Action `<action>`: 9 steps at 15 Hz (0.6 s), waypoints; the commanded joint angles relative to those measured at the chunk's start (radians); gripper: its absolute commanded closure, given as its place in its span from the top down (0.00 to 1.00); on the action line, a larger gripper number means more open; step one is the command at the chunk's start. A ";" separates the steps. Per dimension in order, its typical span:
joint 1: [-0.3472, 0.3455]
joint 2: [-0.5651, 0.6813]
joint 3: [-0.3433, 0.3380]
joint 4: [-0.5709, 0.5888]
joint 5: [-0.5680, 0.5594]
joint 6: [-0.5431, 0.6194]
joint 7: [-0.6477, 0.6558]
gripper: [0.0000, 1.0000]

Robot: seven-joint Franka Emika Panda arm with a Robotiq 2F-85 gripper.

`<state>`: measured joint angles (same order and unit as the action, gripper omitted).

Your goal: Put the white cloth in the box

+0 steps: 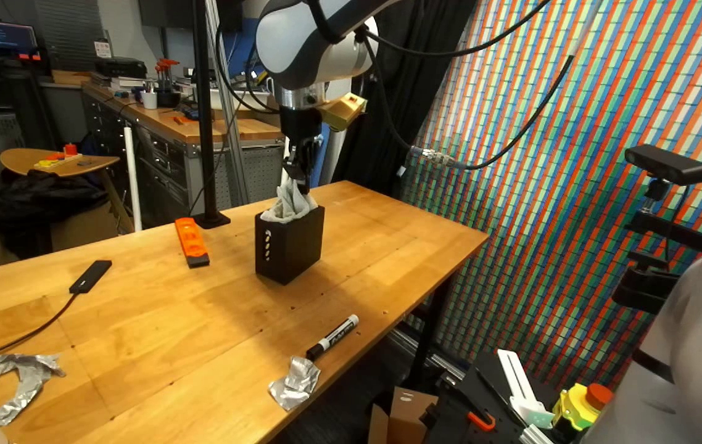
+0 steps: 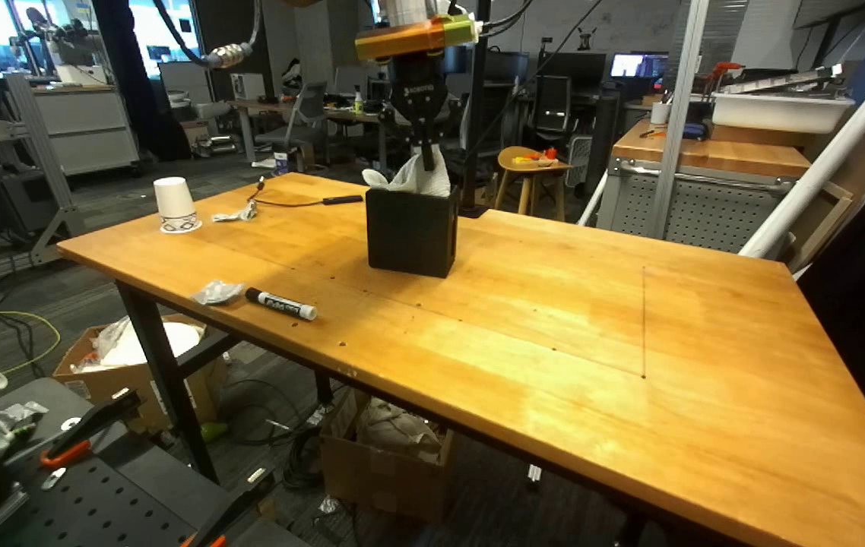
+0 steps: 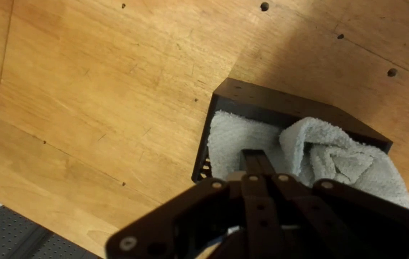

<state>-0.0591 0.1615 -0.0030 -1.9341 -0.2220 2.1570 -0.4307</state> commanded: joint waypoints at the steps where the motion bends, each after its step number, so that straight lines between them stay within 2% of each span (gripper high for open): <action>1: 0.000 0.084 0.009 0.075 0.046 -0.004 -0.052 0.00; 9: -0.015 0.233 0.028 0.094 0.095 -0.005 -0.088 0.00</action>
<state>-0.0592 0.3380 0.0085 -1.8771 -0.1591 2.1562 -0.4882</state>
